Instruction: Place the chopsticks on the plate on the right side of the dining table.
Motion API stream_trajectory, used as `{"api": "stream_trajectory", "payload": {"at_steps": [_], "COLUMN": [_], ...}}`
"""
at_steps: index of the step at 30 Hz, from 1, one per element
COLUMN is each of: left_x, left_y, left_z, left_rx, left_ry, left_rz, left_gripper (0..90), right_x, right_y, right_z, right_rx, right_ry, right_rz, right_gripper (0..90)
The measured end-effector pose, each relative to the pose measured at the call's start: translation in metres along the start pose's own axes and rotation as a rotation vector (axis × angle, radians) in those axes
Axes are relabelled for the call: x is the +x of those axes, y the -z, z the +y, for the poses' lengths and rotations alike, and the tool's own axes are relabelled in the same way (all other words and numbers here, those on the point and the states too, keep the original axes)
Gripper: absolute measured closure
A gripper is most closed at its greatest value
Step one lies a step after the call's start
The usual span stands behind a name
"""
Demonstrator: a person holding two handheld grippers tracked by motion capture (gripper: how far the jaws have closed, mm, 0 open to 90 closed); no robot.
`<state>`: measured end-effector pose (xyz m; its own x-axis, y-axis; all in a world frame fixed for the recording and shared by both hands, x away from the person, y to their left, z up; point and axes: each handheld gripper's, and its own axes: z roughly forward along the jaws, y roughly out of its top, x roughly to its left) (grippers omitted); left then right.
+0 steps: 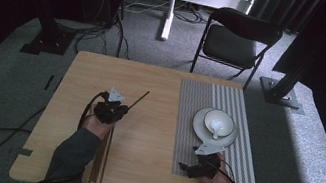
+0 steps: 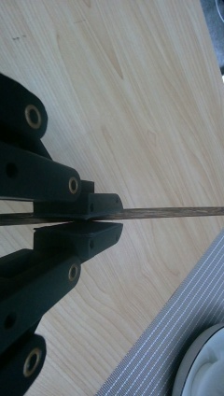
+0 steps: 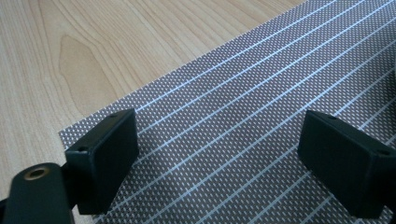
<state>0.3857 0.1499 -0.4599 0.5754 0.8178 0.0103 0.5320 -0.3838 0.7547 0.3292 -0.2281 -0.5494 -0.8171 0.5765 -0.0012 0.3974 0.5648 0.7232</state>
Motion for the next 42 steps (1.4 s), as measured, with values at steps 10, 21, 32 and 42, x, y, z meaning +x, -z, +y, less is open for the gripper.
{"api": "stream_trajectory", "payload": {"at_steps": [10, 21, 32, 42], "left_x": [-0.007, -0.014, -0.023, -0.025], "left_y": [-0.006, -0.013, -0.018, -0.023], "left_z": [0.011, 0.024, 0.038, 0.044], "left_rx": [-0.001, -0.003, -0.009, -0.012], "left_ry": [-0.021, -0.047, -0.07, -0.071], "left_rz": [-0.014, -0.024, -0.04, -0.05], "left_gripper": [84.7, 84.7, 84.7, 84.7], "right_x": [0.0, 0.0, 0.0, 0.0], "right_y": [0.0, 0.0, 0.0, 0.0], "right_z": [0.0, 0.0, 0.0, 0.0], "right_rx": [0.0, -0.001, -0.002, -0.002], "right_ry": [0.003, 0.003, 0.003, 0.003], "right_rz": [0.0, 0.0, 0.0, 0.0], "right_gripper": [11.5, 11.7, 11.7, 11.7]}}
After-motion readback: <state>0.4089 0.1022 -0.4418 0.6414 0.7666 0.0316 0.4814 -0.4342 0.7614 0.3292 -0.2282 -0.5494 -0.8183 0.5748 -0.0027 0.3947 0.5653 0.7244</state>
